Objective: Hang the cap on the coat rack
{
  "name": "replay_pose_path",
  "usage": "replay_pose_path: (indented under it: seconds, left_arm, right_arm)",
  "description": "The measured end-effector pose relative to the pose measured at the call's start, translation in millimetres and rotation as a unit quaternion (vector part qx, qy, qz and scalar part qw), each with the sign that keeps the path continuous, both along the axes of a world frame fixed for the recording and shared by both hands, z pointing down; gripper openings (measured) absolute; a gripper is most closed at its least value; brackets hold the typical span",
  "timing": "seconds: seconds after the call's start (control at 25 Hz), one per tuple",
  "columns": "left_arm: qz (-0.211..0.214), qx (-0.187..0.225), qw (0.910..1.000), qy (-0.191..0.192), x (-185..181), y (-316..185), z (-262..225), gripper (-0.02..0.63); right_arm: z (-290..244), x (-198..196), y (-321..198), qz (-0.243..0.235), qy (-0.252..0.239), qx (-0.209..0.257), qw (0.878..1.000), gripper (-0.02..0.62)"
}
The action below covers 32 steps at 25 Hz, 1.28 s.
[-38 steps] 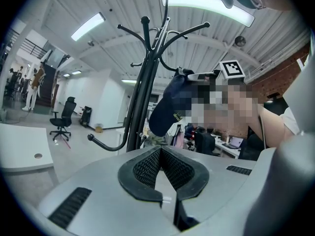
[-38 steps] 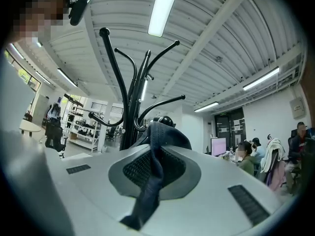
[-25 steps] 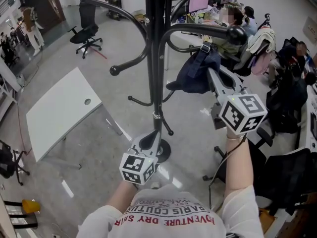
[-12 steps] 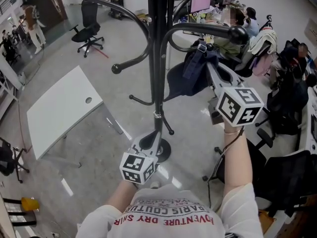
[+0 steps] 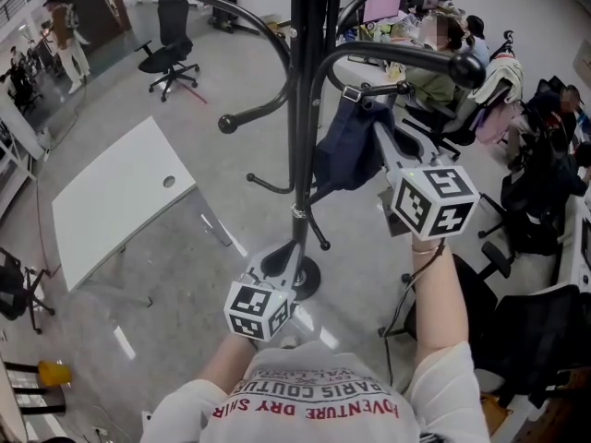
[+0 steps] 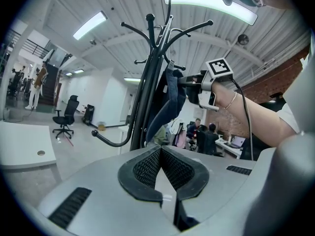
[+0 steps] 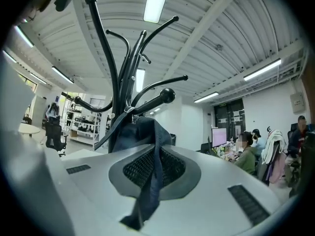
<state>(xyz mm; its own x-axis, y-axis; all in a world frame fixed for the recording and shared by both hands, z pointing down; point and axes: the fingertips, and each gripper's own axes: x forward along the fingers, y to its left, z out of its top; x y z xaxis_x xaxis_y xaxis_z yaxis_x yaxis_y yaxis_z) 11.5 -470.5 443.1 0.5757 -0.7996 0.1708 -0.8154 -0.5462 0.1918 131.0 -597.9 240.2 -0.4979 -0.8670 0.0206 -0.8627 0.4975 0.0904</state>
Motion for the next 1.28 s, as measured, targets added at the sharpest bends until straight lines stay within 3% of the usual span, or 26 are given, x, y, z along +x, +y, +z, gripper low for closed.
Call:
replay_pose_path:
  seconds: [0.28, 0.44, 0.48, 0.56, 0.6, 0.84, 1.04, 1.12, 1.28]
  left_arm:
    - [0.001, 0.002, 1.0000, 0.001, -1, 1, -2, 0.006]
    - [0.005, 0.006, 1.0000, 0.002, 2, 6, -5, 0.006]
    - [0.006, 0.008, 0.9999, 0.002, 2, 7, -6, 0.006]
    - [0.006, 0.011, 0.9999, 0.002, 2, 10, -10, 0.006]
    - [0.005, 0.014, 0.9999, 0.003, 2, 12, -12, 0.006]
    - [0.007, 0.031, 0.9995, 0.006, 7, 24, -24, 0.006]
    - [0.000, 0.053, 0.9985, 0.009, 15, 39, -40, 0.006]
    - [-0.004, 0.059, 0.9982, 0.010, 16, 44, -44, 0.006]
    - [-0.013, 0.065, 0.9977, 0.014, 18, 54, -49, 0.006]
  right_arm:
    - [2, 10, 3, 0.032, -0.011, 0.016, 0.999, 0.025]
    - [-12, 13, 18, 0.032, -0.014, 0.051, 0.998, 0.027]
    - [-15, 13, 23, 0.033, -0.012, 0.060, 0.998, 0.038]
    - [-20, 16, 33, 0.037, -0.009, 0.073, 0.997, 0.143]
    - [-21, 18, 38, 0.042, -0.008, 0.077, 0.996, 0.153]
    - [-16, 42, 78, 0.087, -0.021, 0.100, 0.991, 0.153]
    - [2, 55, 116, 0.091, -0.041, 0.094, 0.991, 0.142]
    - [17, 56, 127, 0.099, -0.033, 0.081, 0.991, 0.066]
    - [59, 46, 149, 0.088, -0.022, 0.039, 0.995, 0.036]
